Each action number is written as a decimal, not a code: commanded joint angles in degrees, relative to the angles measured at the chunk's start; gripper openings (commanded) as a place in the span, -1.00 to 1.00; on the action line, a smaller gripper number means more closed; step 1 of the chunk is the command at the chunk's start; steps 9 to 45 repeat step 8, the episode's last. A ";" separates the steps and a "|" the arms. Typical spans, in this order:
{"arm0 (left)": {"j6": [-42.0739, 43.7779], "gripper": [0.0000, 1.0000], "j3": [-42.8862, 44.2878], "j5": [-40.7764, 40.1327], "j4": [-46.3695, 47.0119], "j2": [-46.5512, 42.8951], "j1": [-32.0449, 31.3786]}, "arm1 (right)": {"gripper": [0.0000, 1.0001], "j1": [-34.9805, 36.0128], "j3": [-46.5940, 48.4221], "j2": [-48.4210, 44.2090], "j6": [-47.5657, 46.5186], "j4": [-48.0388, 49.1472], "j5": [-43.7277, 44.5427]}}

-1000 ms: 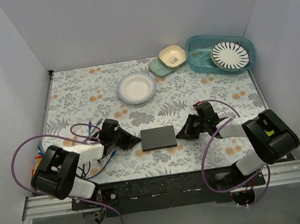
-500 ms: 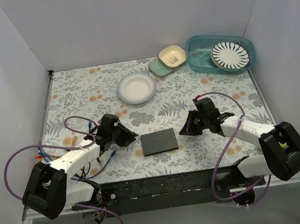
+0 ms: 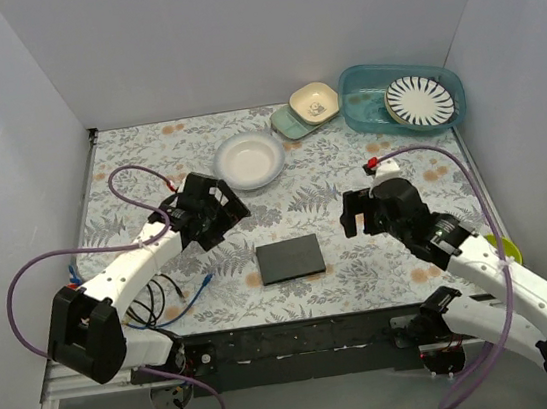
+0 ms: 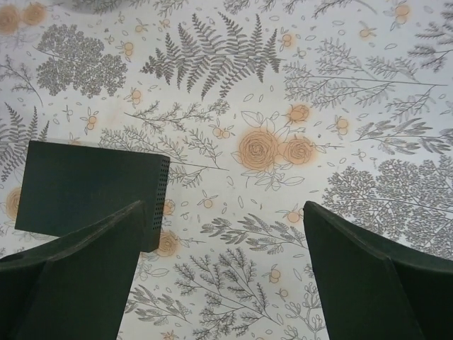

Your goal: Pull the plug from the switch port

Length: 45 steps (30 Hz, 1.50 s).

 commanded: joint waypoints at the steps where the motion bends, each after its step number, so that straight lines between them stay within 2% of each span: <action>1: 1.67 0.96 -1.46 -0.62 -5.71 -2.39 0.19 | 0.97 2.40 -2.64 -10.43 -4.20 -1.67 10.85; 4: 2.71 0.97 -1.11 -0.71 -5.80 -3.71 0.10 | 0.97 2.49 -4.14 -15.10 -6.13 0.53 12.17; 8: 3.25 0.96 -0.49 -1.77 -5.19 -5.38 0.10 | 0.97 2.49 -4.76 -16.61 -7.45 0.54 11.39; 45: 3.25 0.96 -0.49 -1.77 -5.19 -5.38 0.10 | 0.97 2.49 -4.76 -16.61 -7.45 0.54 11.39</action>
